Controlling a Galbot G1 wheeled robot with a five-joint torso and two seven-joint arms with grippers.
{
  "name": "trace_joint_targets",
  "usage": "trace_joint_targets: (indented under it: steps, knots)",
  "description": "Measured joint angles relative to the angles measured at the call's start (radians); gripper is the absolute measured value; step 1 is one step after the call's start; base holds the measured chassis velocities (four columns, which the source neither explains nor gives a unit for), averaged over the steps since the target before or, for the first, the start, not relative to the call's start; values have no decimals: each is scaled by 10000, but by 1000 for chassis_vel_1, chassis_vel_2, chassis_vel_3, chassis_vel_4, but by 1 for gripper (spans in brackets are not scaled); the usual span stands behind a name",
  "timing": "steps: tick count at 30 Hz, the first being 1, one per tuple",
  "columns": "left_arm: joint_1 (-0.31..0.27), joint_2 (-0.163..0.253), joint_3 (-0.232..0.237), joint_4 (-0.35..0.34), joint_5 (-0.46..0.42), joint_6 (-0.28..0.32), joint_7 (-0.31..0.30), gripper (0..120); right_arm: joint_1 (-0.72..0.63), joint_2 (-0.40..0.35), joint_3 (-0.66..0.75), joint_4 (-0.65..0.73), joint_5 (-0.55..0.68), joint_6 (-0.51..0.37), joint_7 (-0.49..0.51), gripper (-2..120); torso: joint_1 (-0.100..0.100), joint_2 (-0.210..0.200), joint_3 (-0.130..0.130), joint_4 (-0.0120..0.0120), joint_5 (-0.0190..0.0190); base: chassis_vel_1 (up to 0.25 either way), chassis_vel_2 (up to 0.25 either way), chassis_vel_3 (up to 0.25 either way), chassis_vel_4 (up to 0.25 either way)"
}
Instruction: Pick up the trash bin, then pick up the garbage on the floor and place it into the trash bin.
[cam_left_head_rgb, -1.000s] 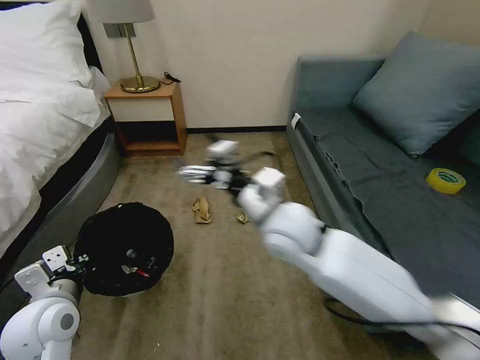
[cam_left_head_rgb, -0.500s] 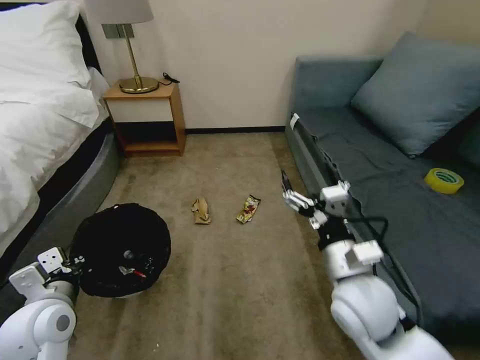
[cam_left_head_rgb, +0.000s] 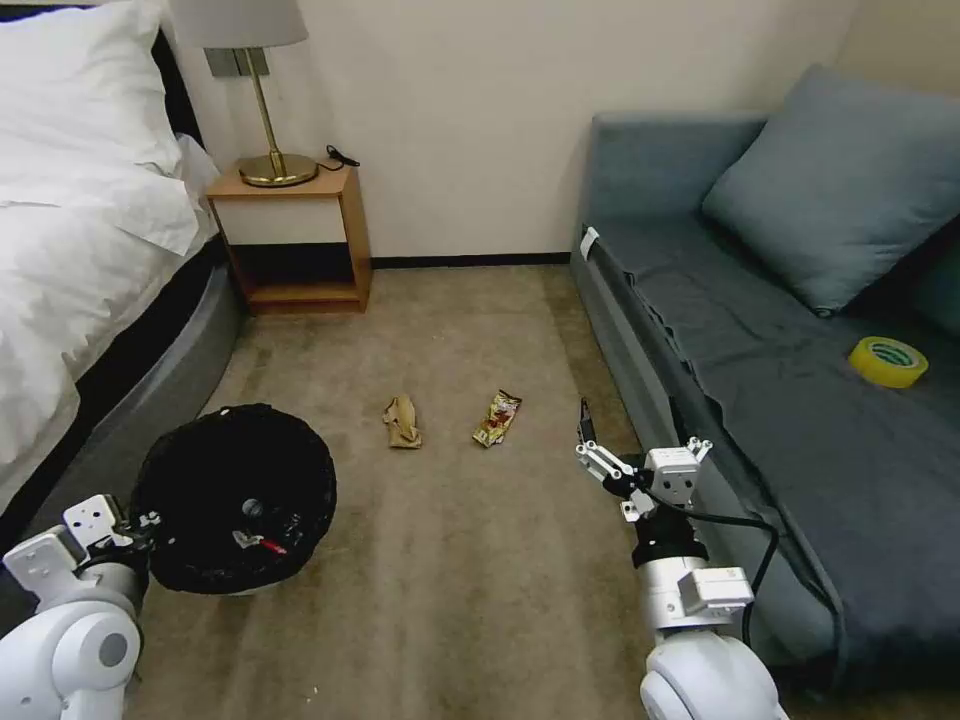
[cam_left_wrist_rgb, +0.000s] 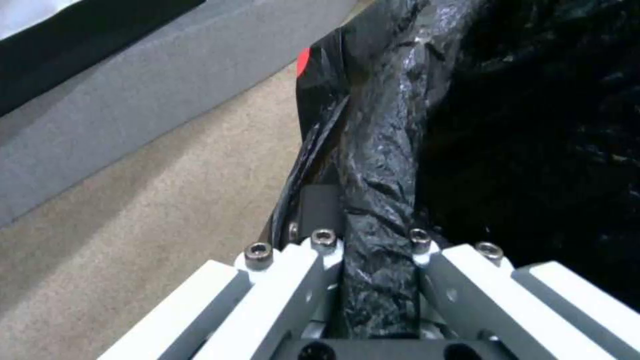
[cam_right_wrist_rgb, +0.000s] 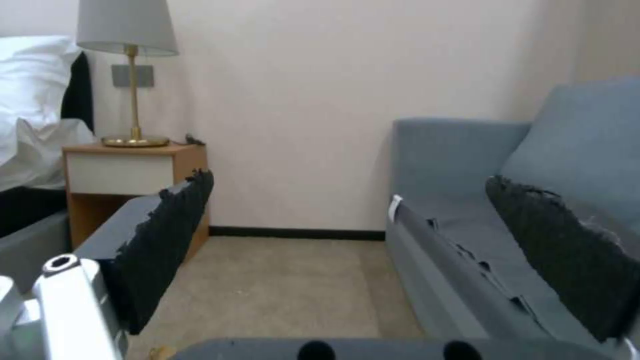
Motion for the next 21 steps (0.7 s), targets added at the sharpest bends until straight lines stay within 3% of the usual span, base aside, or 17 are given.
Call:
trace_joint_targets:
  steps: [10, 21]
  knots:
    - [-30, -17, -7, -2, 2, 0, 1, 3, 234, -13, -217, -240, 86, 34, -36, 100, 0, 0, 0, 0, 2, -58, 61, 60, -73]
    - [-137, 2, -76, 145, -8, 0, -4, 3, 542, -39, -407, -531, 145, 48, -37, 100, 0, -1, 2, 0, 0, -180, 194, 191, -197]
